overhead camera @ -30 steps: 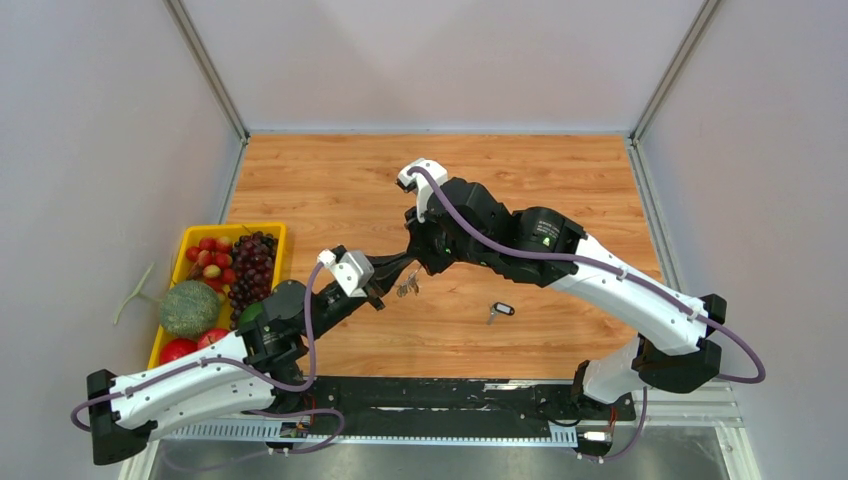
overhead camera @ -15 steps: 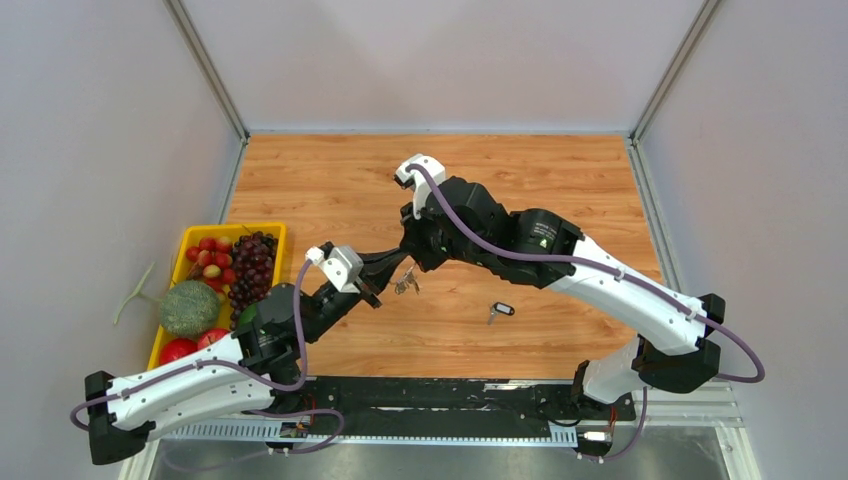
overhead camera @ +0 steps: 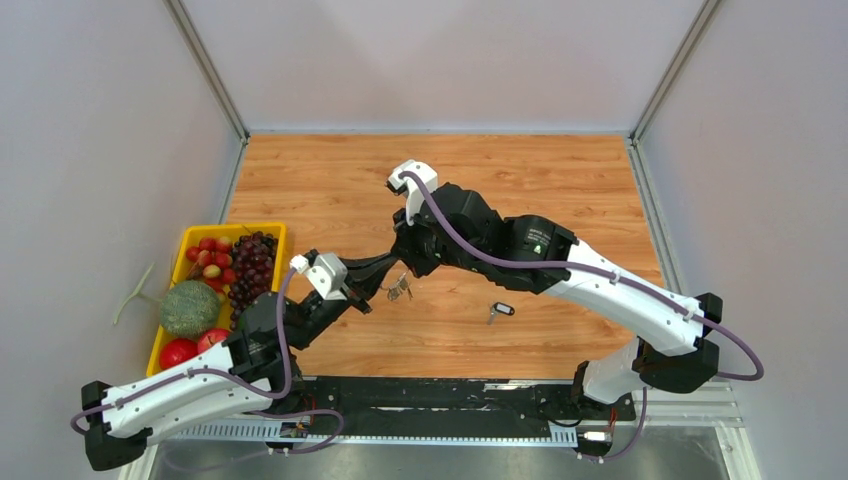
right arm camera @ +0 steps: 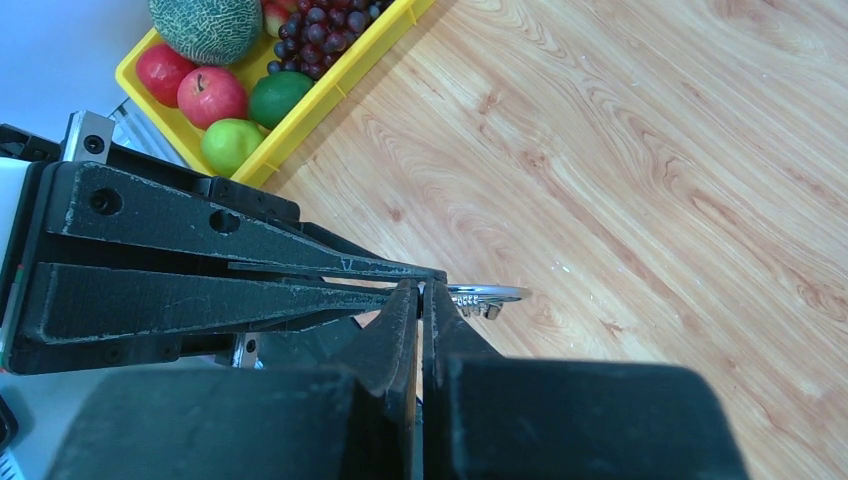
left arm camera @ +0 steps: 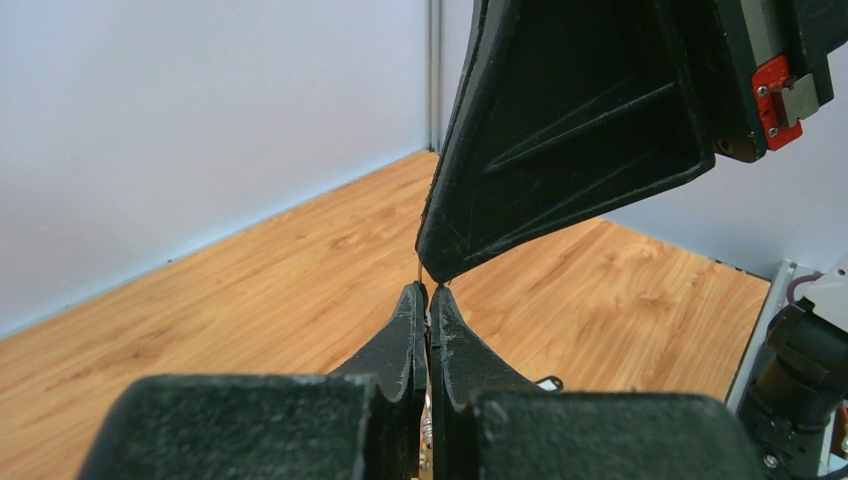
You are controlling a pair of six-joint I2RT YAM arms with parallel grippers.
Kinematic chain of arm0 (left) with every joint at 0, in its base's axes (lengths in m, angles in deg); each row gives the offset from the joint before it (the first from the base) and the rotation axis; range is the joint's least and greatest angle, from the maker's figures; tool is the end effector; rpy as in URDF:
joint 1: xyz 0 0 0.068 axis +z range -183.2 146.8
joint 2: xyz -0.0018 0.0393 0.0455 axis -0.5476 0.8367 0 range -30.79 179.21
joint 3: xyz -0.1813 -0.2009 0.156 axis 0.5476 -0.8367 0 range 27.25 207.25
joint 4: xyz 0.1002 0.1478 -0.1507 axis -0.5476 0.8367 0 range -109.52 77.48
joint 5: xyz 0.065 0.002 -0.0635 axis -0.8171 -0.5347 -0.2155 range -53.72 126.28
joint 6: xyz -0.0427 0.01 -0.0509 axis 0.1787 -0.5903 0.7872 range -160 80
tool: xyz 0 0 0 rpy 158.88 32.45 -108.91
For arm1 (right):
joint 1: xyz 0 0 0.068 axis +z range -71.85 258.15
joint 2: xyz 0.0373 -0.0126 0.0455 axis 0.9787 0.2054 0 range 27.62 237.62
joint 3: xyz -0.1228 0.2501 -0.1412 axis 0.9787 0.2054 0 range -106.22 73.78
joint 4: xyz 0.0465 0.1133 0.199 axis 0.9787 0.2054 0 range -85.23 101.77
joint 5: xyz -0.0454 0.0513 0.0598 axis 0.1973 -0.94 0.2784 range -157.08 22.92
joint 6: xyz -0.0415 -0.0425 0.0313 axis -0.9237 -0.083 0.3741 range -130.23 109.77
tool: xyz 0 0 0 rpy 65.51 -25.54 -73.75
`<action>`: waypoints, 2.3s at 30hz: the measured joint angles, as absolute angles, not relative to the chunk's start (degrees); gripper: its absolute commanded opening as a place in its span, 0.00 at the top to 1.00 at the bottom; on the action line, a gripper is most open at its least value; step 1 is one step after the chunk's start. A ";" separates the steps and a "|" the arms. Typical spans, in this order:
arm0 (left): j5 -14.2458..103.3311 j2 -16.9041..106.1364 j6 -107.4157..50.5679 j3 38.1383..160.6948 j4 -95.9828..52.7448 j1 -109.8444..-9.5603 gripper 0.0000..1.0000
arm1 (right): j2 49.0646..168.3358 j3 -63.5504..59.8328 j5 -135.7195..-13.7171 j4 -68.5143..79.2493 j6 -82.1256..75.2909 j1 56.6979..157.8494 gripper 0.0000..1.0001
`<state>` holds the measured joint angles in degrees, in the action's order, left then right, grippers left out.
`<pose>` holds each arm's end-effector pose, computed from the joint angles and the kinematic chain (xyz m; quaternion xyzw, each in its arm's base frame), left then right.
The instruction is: Put the keys on the keyring
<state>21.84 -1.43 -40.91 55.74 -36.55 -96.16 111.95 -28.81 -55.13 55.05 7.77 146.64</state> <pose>0.0534 -0.0753 0.3547 0.2299 0.5589 -0.3441 0.7186 0.1140 0.2589 0.4741 -0.3254 0.8084 0.2639 0.4135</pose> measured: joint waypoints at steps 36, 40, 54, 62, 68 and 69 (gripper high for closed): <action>3.94 -2.82 -40.98 52.61 -33.38 -95.68 1.00 | 101.77 -5.79 -48.23 53.02 10.06 139.18 0.57; 3.75 -3.61 -40.95 51.61 -33.38 -95.68 1.00 | 97.77 4.46 -48.14 51.10 12.51 135.93 0.56; 3.68 -5.58 -40.76 50.69 -33.41 -95.68 1.00 | 97.70 28.54 -49.30 40.87 20.36 125.76 0.55; 4.16 -5.53 -40.74 50.38 -33.16 -95.68 1.00 | 103.19 29.88 -51.22 35.36 21.36 122.94 0.55; 4.29 -5.51 -40.74 50.30 -33.01 -95.68 1.00 | 107.56 29.92 -53.27 33.77 23.44 122.94 0.56; 4.32 -5.51 -40.74 50.25 -33.01 -95.68 1.00 | 108.04 29.92 -53.62 33.61 23.83 122.94 0.56</action>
